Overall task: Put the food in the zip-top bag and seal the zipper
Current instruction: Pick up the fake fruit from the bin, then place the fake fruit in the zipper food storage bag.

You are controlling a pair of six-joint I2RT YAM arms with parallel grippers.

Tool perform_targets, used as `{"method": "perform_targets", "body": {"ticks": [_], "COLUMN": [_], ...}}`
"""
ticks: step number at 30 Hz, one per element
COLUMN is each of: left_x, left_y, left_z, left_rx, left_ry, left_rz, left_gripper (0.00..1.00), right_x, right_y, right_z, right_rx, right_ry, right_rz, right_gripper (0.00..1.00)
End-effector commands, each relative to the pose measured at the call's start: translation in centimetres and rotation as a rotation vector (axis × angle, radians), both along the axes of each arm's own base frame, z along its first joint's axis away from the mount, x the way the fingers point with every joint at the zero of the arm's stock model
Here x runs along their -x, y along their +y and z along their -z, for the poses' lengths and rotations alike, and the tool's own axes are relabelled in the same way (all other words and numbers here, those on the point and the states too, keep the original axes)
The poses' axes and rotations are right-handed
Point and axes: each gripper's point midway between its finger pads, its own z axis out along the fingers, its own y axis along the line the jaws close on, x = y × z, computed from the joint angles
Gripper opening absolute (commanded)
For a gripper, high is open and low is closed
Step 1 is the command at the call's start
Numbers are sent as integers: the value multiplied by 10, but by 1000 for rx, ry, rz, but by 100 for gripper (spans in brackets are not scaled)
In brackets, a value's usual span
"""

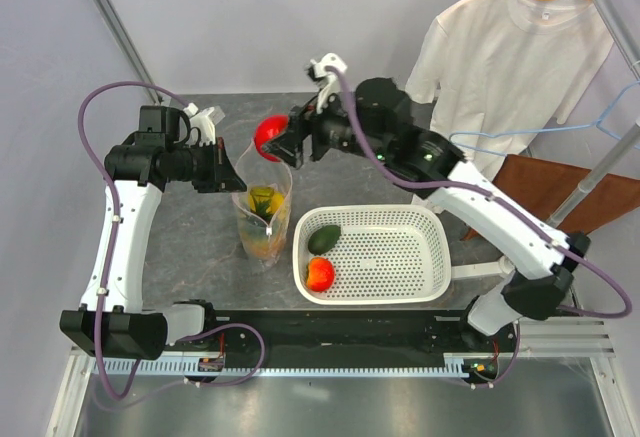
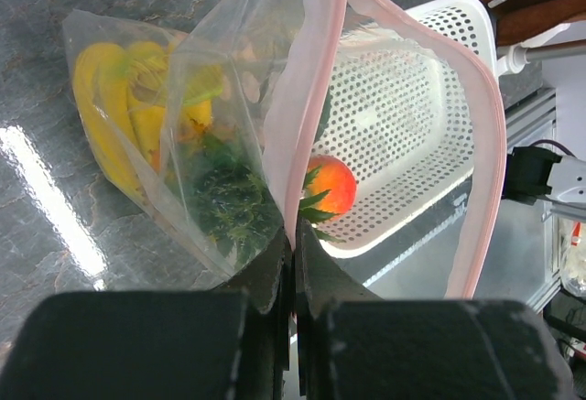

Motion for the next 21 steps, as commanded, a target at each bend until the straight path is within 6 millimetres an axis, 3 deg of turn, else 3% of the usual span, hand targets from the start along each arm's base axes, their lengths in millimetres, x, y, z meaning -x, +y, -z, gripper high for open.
{"method": "perform_targets", "body": {"ticks": [1, 5, 6, 8, 9, 11, 15, 16, 18, 19, 20, 21], "left_x": [-2, -3, -3, -4, -4, -4, -4, -4, -5, -5, -5, -5], "left_y": [-5, -6, -6, -6, -6, -6, -6, -7, -6, -7, -7, -7], "left_z": [-13, -13, -13, -13, -14, -14, -12, -12, -11, -12, -12, -13], "left_rx": [35, 37, 39, 40, 42, 42, 42, 44, 42, 44, 45, 47], "left_ry": [-41, -38, -39, -35, -38, -40, -35, -33, -34, -33, -34, -35], "left_rz": [7, 9, 10, 10, 11, 11, 11, 13, 10, 10, 9, 7], "left_gripper": [2, 2, 2, 2, 2, 2, 2, 2, 2, 2, 2, 2], "right_x": [-4, -17, -18, -23, -24, -22, -8, -4, -5, -1, 1, -5], "right_y": [36, 57, 59, 60, 59, 55, 43, 33, 19, 4, -5, -18], "right_z": [16, 47, 50, 57, 55, 47, 31, 21, 27, 18, 23, 52], "right_rx": [32, 85, 94, 109, 107, 95, 76, 69, 96, 81, 84, 131], "right_ry": [-11, 19, 18, 28, 24, 8, -14, -37, -35, -44, -13, 35], "right_rz": [-24, -16, -14, 9, 16, 18, -4, 1, 38, 59, 72, 93], "right_gripper": [43, 47, 58, 68, 83, 95, 98, 98, 98, 98, 98, 98]}}
